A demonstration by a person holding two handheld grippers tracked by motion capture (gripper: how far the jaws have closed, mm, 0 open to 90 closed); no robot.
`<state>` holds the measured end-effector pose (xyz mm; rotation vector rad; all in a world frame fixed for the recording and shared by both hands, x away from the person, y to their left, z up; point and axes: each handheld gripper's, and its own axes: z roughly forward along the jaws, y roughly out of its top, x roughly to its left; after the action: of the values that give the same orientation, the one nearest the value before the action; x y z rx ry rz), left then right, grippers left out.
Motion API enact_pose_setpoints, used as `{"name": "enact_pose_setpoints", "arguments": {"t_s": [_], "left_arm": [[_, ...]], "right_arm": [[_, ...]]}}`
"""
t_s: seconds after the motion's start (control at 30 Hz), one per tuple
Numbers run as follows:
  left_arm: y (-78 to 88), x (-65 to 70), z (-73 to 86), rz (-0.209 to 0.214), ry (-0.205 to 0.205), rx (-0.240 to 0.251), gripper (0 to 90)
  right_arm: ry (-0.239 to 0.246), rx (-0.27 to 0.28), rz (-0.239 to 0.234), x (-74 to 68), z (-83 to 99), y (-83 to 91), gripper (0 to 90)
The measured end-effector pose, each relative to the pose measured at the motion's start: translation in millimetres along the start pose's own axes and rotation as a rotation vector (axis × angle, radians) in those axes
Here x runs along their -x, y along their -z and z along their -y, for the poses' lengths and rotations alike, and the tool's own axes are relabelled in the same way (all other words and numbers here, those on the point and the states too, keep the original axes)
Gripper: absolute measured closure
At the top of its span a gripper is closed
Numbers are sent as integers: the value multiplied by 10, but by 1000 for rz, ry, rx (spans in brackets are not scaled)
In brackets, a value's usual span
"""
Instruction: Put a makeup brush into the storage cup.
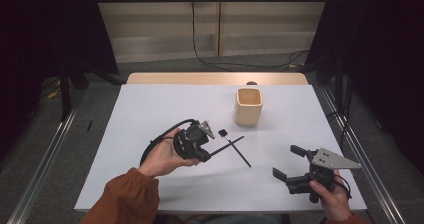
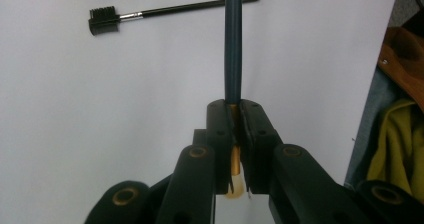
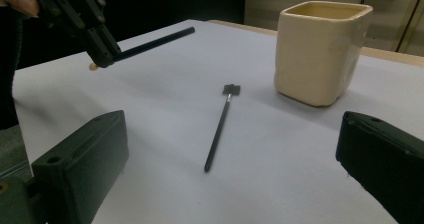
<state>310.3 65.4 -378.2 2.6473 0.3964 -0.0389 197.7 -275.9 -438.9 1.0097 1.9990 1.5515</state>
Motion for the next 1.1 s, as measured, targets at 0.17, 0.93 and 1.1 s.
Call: {"name": "enact_pose_setpoints", "arguments": {"t_s": [0.17,0.93,1.1], "left_arm": [[-13,-9,27,11,7,-2,842],[45,-23,96,30,17,17,842],[45,-39,86,40,11,13,842]], "right_arm": [[11,3,-14,-25,-13,-15,0],[47,-38,-88,45,-396,-188,0],[55,-80,-143,10,-448,-273,0]]}}
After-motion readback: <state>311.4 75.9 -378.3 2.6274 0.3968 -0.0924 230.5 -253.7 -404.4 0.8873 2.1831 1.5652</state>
